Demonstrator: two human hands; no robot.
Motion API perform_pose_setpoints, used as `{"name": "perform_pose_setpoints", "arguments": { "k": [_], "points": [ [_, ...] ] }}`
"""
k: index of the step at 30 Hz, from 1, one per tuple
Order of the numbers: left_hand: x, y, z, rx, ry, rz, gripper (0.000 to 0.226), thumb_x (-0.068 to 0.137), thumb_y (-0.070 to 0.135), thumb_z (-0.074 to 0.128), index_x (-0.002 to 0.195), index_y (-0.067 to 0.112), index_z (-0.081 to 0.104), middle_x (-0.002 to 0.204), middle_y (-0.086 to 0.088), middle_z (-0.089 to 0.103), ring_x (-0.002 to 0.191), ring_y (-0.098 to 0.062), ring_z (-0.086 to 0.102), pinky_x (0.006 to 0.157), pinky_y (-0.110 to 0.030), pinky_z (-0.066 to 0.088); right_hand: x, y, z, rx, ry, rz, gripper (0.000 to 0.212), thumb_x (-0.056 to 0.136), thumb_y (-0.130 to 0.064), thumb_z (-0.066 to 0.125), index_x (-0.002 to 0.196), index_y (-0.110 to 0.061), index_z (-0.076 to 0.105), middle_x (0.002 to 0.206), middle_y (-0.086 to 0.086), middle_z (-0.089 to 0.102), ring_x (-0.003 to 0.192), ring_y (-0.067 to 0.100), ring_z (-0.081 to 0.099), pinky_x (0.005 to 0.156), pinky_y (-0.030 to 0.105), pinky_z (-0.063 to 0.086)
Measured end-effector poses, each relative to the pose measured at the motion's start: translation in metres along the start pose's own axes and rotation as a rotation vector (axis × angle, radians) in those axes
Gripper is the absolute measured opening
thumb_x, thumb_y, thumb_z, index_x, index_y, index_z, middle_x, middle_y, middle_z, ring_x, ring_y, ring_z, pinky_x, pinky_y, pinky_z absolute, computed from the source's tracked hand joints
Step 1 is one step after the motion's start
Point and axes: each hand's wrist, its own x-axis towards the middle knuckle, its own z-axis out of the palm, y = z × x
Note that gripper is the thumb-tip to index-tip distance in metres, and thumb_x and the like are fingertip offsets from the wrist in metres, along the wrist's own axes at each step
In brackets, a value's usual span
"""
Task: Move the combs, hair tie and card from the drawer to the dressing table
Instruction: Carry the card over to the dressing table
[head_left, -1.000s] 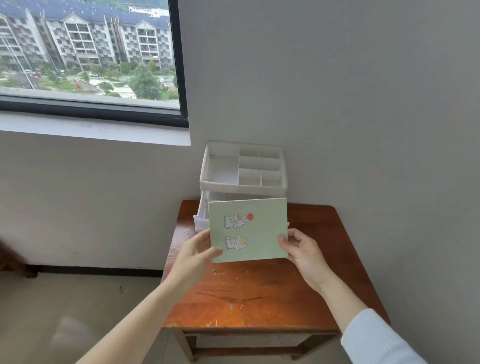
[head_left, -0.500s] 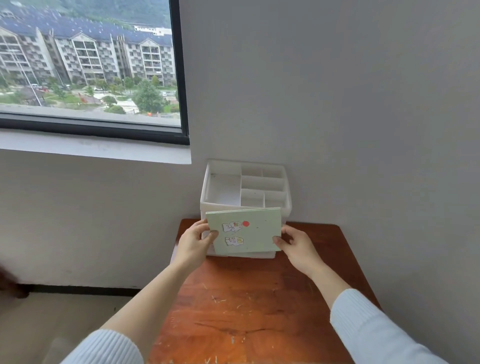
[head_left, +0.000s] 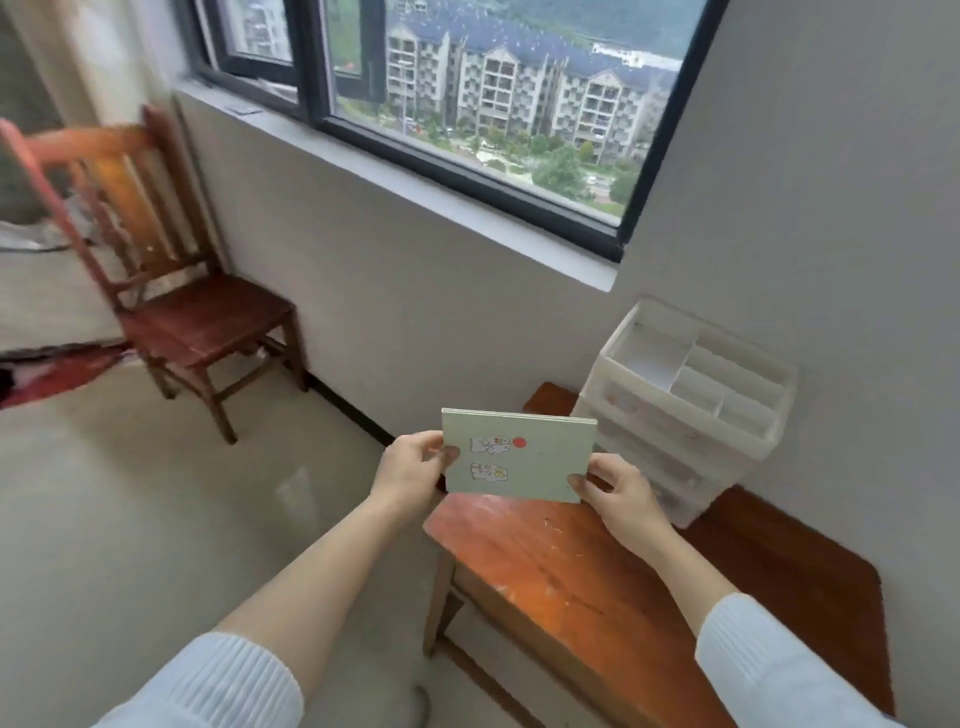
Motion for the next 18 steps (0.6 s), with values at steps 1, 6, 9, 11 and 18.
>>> {"name": "perform_pose_setpoints", "arguments": {
  "k": [1,6,9,11,18],
  "points": [
    [-0.017,-0.011,-0.02,-0.014,0.054,-0.043,0.02,0.091,0.018,0.058,0.103,0.024,0.073,0.101,0.002,0.075,0.096,-0.018,0.067,0.087,-0.035,0.051,0.001,-0.012,0.02,0.008,-0.044,-0.029,0.014,0.088,-0.022,0.066,0.101,-0.021,0.069,0.107,-0.003,0.064,0.103,0.016,0.056,0.082,0.031,0.045],
    [-0.115,-0.06,-0.133,-0.04,0.341,-0.215,0.019,0.09,0.021,0.06,0.106,0.021,0.072,0.101,-0.005,0.074,0.096,-0.023,0.067,0.087,-0.034,0.049,-0.014,-0.086,0.136,0.014,-0.312,-0.187,0.011,0.088,-0.019,0.064,0.09,-0.029,0.069,0.095,-0.008,0.062,0.095,0.015,0.054,0.072,0.02,0.04],
    [-0.19,-0.092,-0.203,-0.027,0.519,-0.265,0.017,0.089,0.022,0.062,0.101,0.019,0.073,0.1,-0.004,0.075,0.088,-0.017,0.065,0.077,-0.026,0.047,-0.042,-0.147,0.211,0.016,-0.474,-0.318,0.023,0.086,-0.013,0.066,0.085,-0.036,0.069,0.087,-0.014,0.06,0.092,0.015,0.055,0.073,0.017,0.041],
    [-0.244,-0.114,-0.251,-0.044,0.629,-0.301,0.017,0.089,0.019,0.062,0.101,0.015,0.073,0.101,-0.006,0.075,0.085,-0.015,0.062,0.074,-0.023,0.044,-0.069,-0.191,0.264,-0.001,-0.585,-0.389,0.02,0.085,-0.013,0.067,0.087,-0.032,0.072,0.085,-0.011,0.063,0.094,0.02,0.057,0.08,0.031,0.046],
    [-0.468,-0.192,-0.415,0.005,0.961,-0.436,0.012,0.088,0.018,0.064,0.09,0.015,0.075,0.086,-0.007,0.075,0.068,-0.013,0.055,0.065,-0.026,0.041,-0.213,-0.346,0.473,-0.025,-0.853,-0.615,0.01,0.087,-0.019,0.066,0.093,-0.017,0.074,0.096,0.015,0.067,0.093,0.028,0.054,0.079,0.035,0.042]
  ]
}}
